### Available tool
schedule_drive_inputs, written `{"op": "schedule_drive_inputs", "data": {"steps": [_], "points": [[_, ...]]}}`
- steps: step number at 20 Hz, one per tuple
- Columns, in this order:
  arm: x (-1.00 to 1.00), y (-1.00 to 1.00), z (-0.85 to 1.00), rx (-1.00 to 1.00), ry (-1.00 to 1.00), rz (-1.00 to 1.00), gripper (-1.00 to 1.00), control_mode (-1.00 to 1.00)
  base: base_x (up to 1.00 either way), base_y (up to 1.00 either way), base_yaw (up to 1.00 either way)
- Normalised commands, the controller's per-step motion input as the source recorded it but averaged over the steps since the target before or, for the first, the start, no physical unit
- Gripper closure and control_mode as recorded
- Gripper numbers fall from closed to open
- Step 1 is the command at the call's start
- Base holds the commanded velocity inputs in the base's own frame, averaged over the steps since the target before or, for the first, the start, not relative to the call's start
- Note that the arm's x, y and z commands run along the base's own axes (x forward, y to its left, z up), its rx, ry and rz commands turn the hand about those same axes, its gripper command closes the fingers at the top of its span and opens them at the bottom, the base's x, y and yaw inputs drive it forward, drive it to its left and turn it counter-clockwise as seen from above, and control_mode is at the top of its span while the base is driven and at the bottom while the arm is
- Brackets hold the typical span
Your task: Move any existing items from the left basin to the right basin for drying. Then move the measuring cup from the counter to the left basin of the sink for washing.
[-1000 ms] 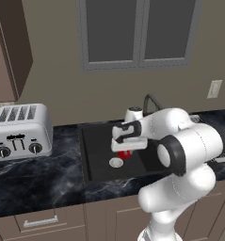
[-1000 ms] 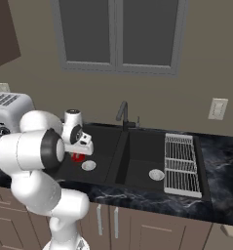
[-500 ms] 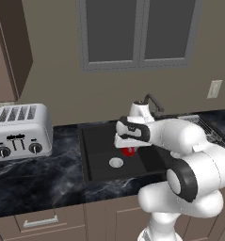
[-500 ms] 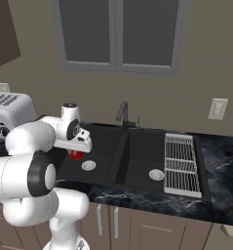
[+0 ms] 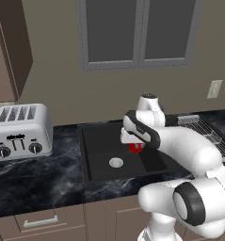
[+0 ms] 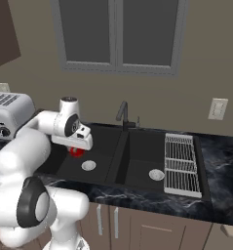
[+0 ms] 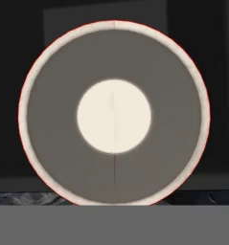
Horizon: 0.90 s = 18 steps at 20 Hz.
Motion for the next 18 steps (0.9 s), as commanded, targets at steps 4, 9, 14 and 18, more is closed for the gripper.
{"op": "schedule_drive_inputs", "data": {"steps": [4, 9, 14, 18], "points": [[-0.21, -0.2, 0.38, 0.0, 0.0, -0.06, 1.0, -1.0, 0.0, 0.0, 0.0], [-0.24, -0.25, 0.33, 0.0, 0.0, -0.06, 1.0, -1.0, 0.0, 0.0, 0.0], [-0.25, -0.32, 0.26, 0.0, 0.0, -0.06, 1.0, -1.0, 0.0, 0.0, 0.0], [-0.19, -0.33, 0.22, 0.0, 0.0, -0.06, 1.0, -1.0, 0.0, 0.0, 0.0]]}}
